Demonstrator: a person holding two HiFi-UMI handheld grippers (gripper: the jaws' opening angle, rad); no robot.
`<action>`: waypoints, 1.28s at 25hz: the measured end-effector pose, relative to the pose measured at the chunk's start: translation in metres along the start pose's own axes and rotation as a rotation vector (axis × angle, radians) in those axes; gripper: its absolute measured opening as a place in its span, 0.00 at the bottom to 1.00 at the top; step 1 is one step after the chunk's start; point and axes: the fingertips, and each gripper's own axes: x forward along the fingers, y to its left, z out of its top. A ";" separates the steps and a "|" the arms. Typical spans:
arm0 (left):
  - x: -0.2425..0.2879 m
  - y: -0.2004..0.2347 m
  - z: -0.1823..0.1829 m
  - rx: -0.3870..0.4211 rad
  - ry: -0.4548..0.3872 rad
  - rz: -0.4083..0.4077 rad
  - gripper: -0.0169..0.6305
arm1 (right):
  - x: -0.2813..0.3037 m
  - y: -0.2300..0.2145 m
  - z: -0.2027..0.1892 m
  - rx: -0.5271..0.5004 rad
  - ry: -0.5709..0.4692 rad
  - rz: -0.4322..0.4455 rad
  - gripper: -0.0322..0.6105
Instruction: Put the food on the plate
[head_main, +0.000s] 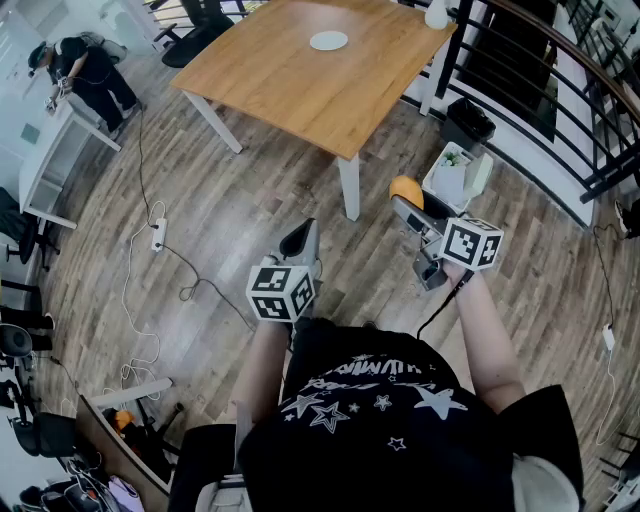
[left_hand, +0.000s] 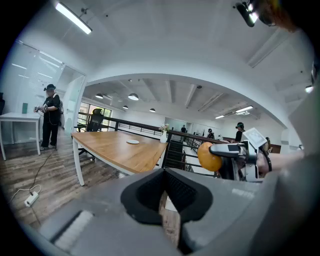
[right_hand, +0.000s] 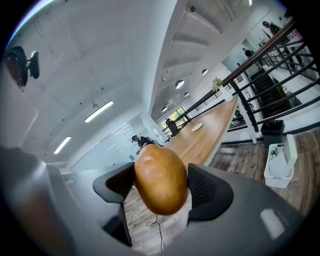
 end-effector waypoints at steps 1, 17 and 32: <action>0.000 0.001 0.000 -0.002 0.001 0.001 0.03 | 0.001 0.000 0.000 0.001 0.001 0.001 0.58; 0.014 0.003 -0.003 -0.028 0.009 0.021 0.03 | -0.003 -0.012 0.004 -0.023 0.017 0.029 0.58; 0.051 0.034 0.001 -0.059 0.015 0.024 0.03 | 0.030 -0.045 0.021 -0.006 0.014 0.004 0.58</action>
